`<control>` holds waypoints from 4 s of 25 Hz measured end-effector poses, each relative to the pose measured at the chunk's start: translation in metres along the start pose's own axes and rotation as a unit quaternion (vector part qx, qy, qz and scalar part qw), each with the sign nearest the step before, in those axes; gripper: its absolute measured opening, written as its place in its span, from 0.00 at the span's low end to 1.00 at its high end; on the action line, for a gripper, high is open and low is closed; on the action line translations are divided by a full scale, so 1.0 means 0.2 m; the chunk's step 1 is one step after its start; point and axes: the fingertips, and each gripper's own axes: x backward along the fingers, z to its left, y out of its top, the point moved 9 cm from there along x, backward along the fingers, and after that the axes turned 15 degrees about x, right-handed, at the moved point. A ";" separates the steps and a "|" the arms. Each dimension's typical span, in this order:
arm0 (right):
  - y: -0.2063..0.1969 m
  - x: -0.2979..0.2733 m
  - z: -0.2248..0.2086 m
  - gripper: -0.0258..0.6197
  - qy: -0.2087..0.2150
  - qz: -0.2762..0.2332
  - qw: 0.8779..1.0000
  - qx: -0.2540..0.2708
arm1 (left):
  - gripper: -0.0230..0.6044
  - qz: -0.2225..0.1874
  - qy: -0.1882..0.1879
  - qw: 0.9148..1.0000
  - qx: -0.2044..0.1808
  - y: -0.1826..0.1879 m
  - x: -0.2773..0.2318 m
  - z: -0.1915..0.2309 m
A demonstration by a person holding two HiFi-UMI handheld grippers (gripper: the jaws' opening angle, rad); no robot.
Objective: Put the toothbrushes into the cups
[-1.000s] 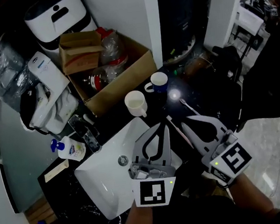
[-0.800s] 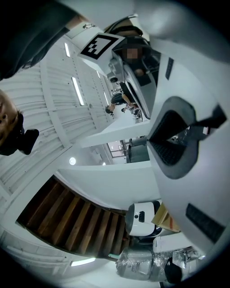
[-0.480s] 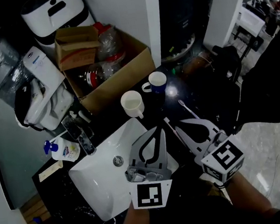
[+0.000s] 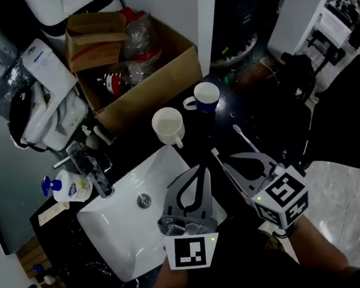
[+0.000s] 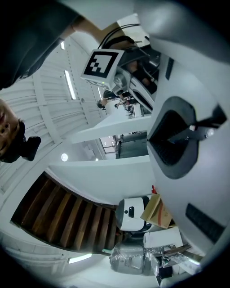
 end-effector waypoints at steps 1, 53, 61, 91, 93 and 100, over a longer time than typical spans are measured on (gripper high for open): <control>-0.02 -0.02 -0.01 0.09 0.004 0.010 1.000 -0.003 | 0.05 0.003 0.001 1.000 0.001 -0.02 0.00 0.00; -0.32 -0.32 0.02 0.13 0.095 0.263 0.957 0.076 | 0.05 0.022 -0.021 0.998 0.058 -0.22 -0.10 0.07; -0.15 -0.25 -0.03 0.13 0.067 0.129 0.987 0.068 | 0.05 0.032 0.017 0.997 0.071 -0.19 -0.09 0.12; 0.44 0.07 -0.09 0.13 0.059 -0.368 0.928 -0.003 | 0.05 -0.018 0.102 0.994 0.040 0.26 0.02 0.19; 0.50 0.10 -0.08 0.13 0.061 -0.394 0.917 -0.007 | 0.05 -0.021 0.100 0.994 0.039 0.28 0.03 0.18; 0.64 0.12 -0.08 0.13 0.068 -0.430 0.900 -0.007 | 0.05 -0.023 0.076 0.996 0.027 0.32 0.01 0.10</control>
